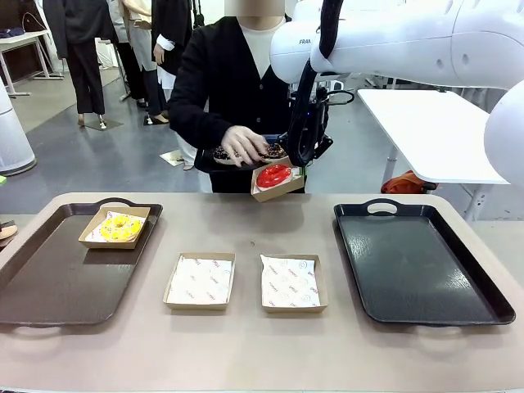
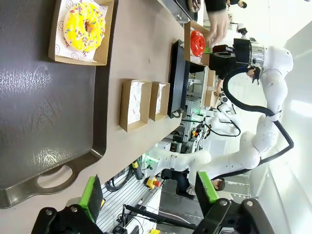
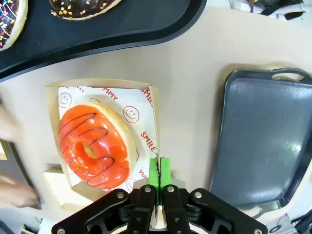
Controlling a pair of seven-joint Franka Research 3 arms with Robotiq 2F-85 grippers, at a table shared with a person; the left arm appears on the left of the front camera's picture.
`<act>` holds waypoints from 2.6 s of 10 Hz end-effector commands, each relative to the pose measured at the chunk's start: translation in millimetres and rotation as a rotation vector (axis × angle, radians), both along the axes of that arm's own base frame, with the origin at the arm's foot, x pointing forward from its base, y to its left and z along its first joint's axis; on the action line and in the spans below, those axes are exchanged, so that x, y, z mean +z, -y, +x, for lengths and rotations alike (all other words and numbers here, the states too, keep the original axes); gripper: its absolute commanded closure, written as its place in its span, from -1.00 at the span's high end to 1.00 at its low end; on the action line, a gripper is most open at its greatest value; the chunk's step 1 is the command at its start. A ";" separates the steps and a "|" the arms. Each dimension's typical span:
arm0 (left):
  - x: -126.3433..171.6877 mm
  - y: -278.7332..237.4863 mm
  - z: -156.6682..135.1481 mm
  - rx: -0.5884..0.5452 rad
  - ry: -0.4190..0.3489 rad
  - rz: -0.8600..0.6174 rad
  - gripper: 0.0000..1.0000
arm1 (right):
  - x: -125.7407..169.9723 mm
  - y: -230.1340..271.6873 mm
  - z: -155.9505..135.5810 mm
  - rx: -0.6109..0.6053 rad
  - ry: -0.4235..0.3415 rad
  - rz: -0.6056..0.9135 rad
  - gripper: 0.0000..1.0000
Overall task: Individually package the donuts and arrange them on the tray.
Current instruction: Place the picked Paper togo box on the Handle tray while simultaneously picking up another Paper togo box from the table with the other hand.
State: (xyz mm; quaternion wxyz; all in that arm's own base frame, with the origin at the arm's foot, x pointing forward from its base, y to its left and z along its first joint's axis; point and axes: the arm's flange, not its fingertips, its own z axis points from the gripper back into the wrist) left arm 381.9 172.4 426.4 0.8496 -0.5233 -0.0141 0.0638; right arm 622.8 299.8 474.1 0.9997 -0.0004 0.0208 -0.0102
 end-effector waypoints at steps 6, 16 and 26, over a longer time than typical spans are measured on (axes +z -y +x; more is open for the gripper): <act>2.0 1.2 -3.0 0.005 0.007 -0.003 1.00 | 1.5 0.3 -1.0 0.000 0.006 0.001 -1.00; 2.0 1.2 -3.0 0.005 0.007 -0.003 1.00 | 1.5 0.3 -1.0 0.000 0.006 0.001 -1.00; 24.4 15.7 4.9 -0.031 -0.032 0.081 1.00 | 17.0 38.1 -26.8 0.093 -0.006 0.025 -0.97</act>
